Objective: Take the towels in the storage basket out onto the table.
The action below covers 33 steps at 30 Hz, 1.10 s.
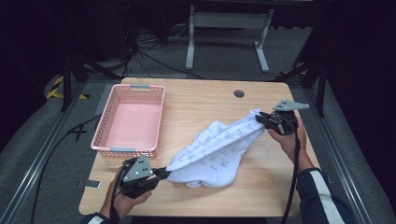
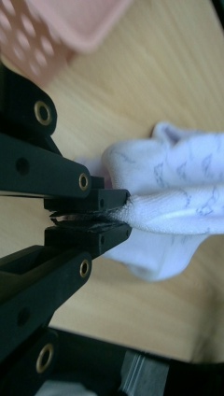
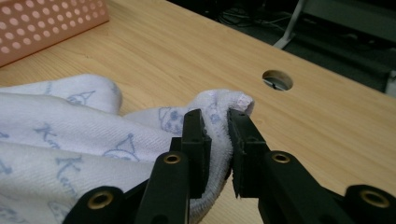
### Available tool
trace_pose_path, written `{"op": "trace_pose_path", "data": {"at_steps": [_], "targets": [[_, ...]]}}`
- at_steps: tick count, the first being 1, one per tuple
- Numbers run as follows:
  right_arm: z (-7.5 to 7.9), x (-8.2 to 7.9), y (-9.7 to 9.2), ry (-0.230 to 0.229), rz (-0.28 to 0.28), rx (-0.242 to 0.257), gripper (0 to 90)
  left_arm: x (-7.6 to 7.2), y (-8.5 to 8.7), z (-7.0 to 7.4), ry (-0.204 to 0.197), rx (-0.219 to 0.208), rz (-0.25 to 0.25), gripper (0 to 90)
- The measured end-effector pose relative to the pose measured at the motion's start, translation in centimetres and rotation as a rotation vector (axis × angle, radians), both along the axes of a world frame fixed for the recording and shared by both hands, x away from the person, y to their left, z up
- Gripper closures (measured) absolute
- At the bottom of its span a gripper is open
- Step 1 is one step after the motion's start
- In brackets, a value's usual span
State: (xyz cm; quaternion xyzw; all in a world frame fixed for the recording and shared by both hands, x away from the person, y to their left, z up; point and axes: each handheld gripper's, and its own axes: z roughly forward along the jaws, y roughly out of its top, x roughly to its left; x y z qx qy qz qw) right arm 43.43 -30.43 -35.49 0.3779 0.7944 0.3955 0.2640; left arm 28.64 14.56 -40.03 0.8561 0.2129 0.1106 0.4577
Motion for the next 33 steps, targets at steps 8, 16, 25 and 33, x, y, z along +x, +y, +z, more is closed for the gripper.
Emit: {"op": "trace_pose_path", "data": {"at_steps": [8,16,25,33], "targets": [[-3.7,-3.7,-1.9,0.179,0.131,-0.052,75.0,-1.6,-3.3,-2.4,0.105,0.102,-0.105,82.6],[-6.1,-8.6,1.2,0.232,0.410,-0.008,74.3,-0.3,-1.4,-3.3,0.131,0.098,0.064,52.7],[-4.9,-9.6,3.5,0.220,0.456,-0.054,44.7,1.8,-2.3,-2.8,0.112,0.020,0.132,29.4],[-1.1,-4.2,0.6,0.098,0.214,-0.015,42.3,3.1,-4.3,-4.0,0.143,0.064,0.114,27.9]]}}
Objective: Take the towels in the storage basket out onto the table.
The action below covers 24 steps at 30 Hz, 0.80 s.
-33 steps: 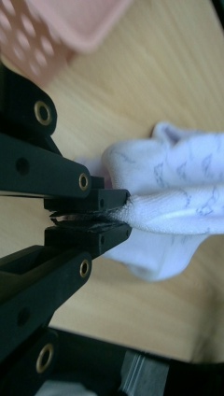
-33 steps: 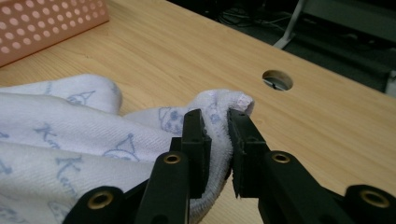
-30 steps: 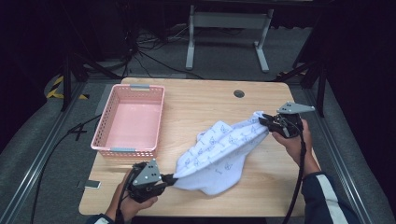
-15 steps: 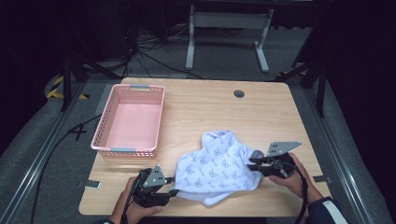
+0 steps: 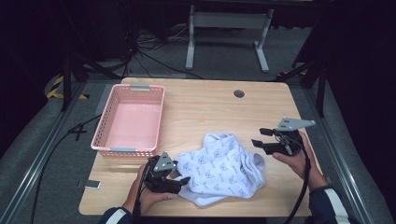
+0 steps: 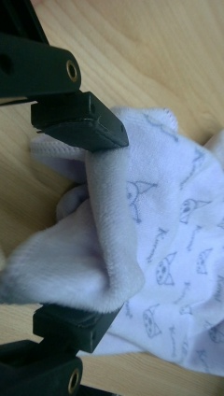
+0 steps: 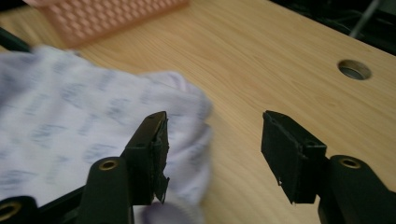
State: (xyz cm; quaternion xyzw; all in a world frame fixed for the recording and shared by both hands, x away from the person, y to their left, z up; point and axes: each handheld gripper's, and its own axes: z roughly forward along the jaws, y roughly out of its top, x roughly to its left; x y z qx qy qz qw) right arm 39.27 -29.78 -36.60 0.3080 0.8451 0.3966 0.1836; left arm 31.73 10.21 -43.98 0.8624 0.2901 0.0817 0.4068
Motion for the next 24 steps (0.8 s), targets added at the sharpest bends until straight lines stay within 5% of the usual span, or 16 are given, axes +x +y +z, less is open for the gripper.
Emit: {"op": "trace_pose_path", "data": {"at_steps": [3,6,13,18,22,24], "targets": [[-3.2,3.0,1.2,0.145,0.025,-0.067,41.4,-0.2,0.1,-0.7,0.016,0.047,-0.030,36.5],[-6.0,3.2,2.6,0.236,0.088,-0.141,40.4,-0.5,0.6,-1.3,0.043,0.072,-0.042,38.6],[-7.2,2.0,3.4,0.291,0.157,-0.082,36.0,-0.7,0.3,-2.4,0.059,0.150,-0.055,35.2],[-7.9,1.5,4.5,0.290,0.166,-0.120,28.5,-0.6,0.0,-2.7,0.045,0.122,-0.055,35.3],[-8.2,1.6,4.6,0.313,0.159,-0.095,29.8,-0.6,-0.3,-2.7,0.024,0.131,-0.059,38.9],[-8.0,1.3,4.8,0.337,0.203,-0.084,55.2,-0.5,-0.5,-2.6,0.038,0.128,-0.071,48.7]]}}
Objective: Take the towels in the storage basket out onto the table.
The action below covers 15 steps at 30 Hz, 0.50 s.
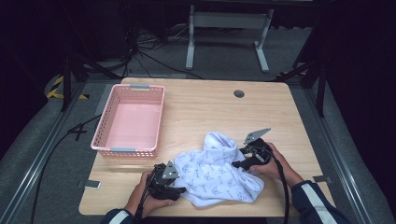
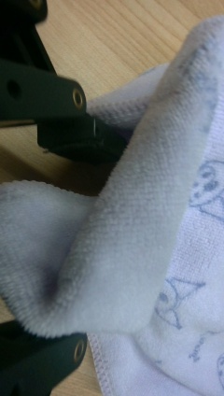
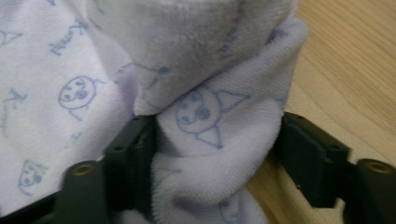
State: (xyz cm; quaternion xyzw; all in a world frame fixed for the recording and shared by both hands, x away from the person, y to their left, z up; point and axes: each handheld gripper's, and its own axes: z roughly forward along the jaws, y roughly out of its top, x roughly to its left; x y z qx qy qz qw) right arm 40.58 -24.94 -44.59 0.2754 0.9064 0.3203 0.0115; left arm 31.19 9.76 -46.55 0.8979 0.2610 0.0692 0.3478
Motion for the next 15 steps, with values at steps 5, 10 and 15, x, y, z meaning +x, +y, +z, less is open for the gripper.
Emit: {"op": "trace_pose_path", "data": {"at_steps": [5,10,15], "targets": [[1.5,-0.5,0.1,-0.144,-0.067,-0.039,72.7,0.5,-0.2,0.5,-0.022,0.006,-0.016,70.9],[4.7,0.0,-1.6,-0.312,-0.233,0.011,73.6,0.5,-0.2,2.0,-0.075,-0.071,0.005,75.5],[8.5,-2.0,-0.1,-0.550,-0.234,0.017,72.6,0.1,-1.1,3.4,-0.124,-0.095,-0.005,70.8]]}}
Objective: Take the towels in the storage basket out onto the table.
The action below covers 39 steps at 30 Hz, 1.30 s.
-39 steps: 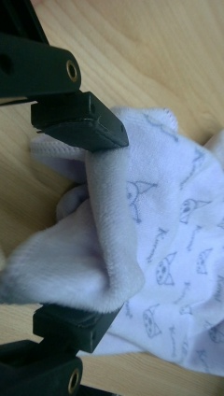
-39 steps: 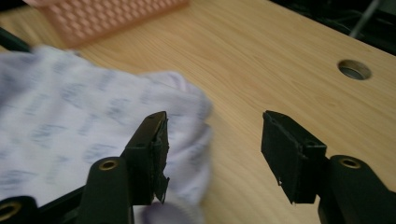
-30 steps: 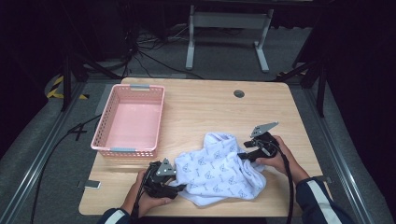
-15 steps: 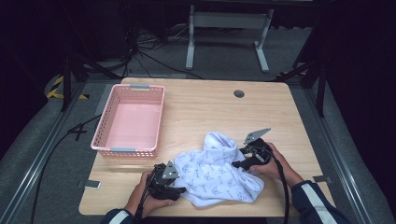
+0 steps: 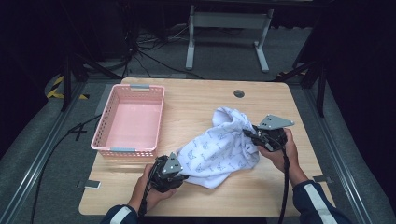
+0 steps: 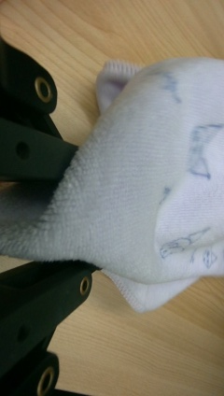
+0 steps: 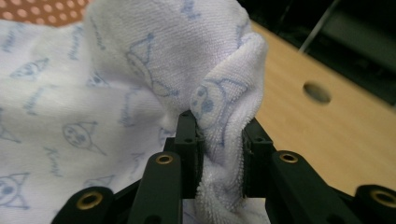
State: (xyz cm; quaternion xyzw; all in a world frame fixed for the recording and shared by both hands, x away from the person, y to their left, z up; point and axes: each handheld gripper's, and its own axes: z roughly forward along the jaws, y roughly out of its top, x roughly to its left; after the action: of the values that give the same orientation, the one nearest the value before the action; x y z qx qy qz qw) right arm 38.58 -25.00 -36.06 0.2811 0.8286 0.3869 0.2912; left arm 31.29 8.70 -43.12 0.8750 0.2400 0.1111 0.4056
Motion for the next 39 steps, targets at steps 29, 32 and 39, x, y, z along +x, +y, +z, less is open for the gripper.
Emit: {"op": "trace_pose_path", "data": {"at_steps": [29,32,39], "targets": [[-1.3,-7.1,2.8,0.191,0.427,0.106,45.2,-2.4,3.5,-2.7,0.151,0.085,-0.016,82.5],[-0.5,-3.4,2.6,0.205,0.313,0.139,41.1,-2.2,3.4,-2.8,0.147,0.119,-0.024,83.0],[-4.9,0.4,6.7,0.390,0.337,0.018,34.4,-1.9,3.7,-3.1,0.140,0.106,-0.013,84.2]]}}
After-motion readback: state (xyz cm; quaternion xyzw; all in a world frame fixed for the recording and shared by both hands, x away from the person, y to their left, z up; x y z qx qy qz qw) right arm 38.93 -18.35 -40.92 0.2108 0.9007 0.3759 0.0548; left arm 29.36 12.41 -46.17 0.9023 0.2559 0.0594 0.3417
